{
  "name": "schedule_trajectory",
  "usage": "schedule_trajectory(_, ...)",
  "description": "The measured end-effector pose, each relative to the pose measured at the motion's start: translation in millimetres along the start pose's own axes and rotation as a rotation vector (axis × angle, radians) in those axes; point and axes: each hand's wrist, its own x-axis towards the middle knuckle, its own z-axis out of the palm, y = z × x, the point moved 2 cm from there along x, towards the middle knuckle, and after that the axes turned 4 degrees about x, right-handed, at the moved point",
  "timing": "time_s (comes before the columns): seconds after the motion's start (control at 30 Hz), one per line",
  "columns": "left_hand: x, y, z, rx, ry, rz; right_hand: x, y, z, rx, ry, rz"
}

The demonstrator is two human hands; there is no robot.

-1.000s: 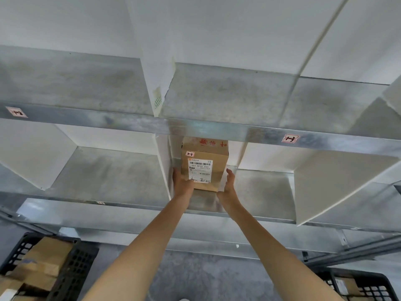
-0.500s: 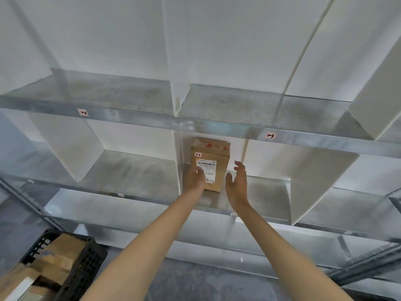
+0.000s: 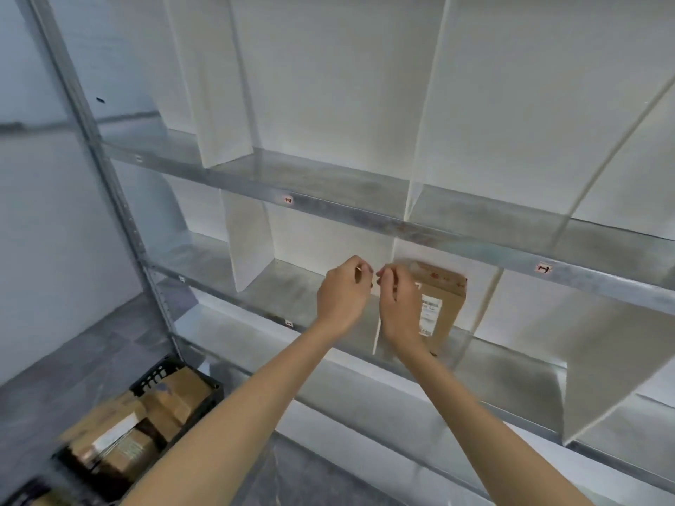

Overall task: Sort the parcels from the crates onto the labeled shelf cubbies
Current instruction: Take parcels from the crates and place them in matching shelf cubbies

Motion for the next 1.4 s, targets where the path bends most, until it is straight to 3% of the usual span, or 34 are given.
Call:
schedule_trajectory(0.2,-15,-60,-131,0.08,0.231,-0.054,-33,-70,96,0.112,-0.137,-0.069)
schedule_trajectory(0.33,-47,-128,-229,0.151,0.335,-0.185,-69,-110,171,0.179,-0.277,-0.067)
schedule_trajectory(0.63,-149,-252,-385,0.268,0.468,-0.43,-171,-163,304,0.261,-0.559,-0.022)
schedule_trajectory(1.0,-174,-380,-424,0.206,0.537,-0.703,-185,-141,425,0.157,-0.804,0.011)
schedule_trajectory(1.4,-66,-540,-418,0.291,0.412,-1.093,-103,-55,642,-0.045,-1.171,0.167)
